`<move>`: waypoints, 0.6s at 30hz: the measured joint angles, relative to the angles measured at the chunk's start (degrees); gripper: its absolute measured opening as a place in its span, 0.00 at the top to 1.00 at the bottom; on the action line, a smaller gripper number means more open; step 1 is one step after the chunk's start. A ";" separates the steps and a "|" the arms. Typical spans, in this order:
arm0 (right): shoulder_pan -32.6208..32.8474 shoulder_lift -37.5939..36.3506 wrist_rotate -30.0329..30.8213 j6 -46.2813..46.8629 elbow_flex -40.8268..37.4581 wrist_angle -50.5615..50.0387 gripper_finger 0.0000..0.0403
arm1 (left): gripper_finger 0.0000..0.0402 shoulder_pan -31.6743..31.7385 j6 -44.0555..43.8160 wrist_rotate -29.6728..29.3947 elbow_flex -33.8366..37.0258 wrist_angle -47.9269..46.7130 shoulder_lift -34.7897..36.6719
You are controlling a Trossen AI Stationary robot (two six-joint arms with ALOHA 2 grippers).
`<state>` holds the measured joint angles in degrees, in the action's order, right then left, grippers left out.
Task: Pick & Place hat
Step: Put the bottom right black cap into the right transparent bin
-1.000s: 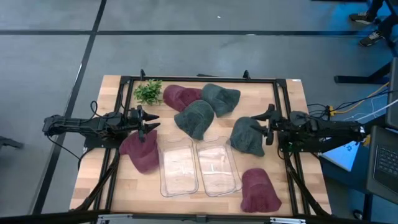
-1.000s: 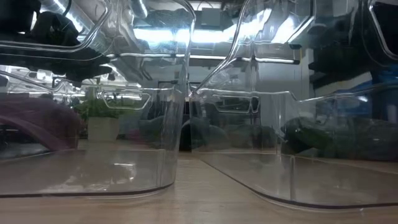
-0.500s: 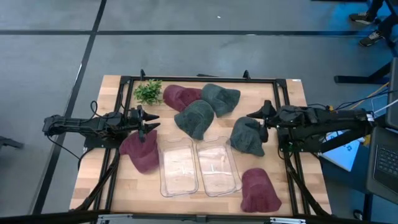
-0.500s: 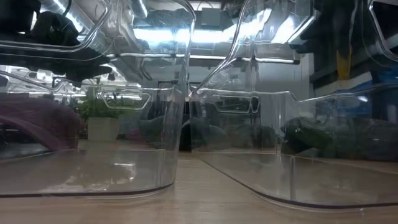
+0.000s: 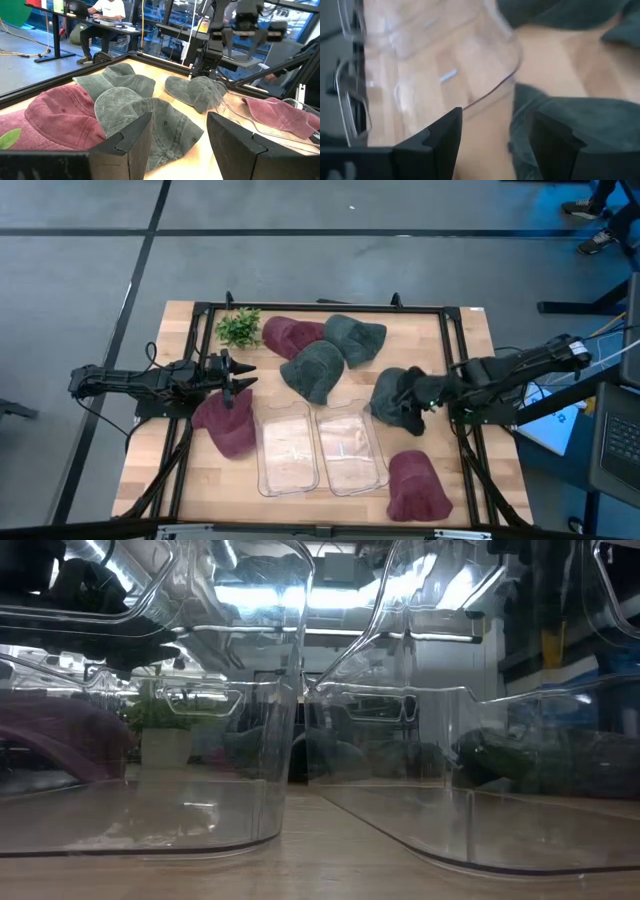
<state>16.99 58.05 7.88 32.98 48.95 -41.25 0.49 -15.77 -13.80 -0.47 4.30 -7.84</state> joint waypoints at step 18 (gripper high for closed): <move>6.34 10.26 0.00 1.40 0.17 -3.37 0.46 | 0.54 0.00 0.00 -0.02 0.00 0.02 0.00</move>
<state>23.33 68.31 7.88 34.39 49.12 -44.62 0.49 -15.77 -13.82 -0.47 4.32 -7.84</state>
